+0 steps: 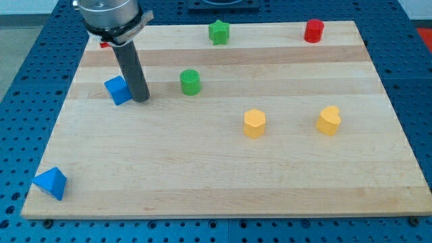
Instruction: Move the blue cube to the center left of the board
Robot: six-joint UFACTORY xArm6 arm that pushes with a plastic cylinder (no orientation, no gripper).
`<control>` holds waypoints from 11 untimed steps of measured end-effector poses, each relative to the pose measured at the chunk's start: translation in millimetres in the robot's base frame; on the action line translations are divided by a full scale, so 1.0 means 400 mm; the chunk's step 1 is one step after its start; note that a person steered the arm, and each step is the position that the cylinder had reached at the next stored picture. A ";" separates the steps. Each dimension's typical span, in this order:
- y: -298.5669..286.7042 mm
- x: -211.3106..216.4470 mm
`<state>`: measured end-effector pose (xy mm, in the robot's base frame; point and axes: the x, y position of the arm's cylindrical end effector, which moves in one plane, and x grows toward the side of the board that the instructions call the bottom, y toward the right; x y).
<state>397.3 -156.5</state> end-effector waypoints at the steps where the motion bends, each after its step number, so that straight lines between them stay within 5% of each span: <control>1: -0.008 -0.034; 11: -0.129 0.053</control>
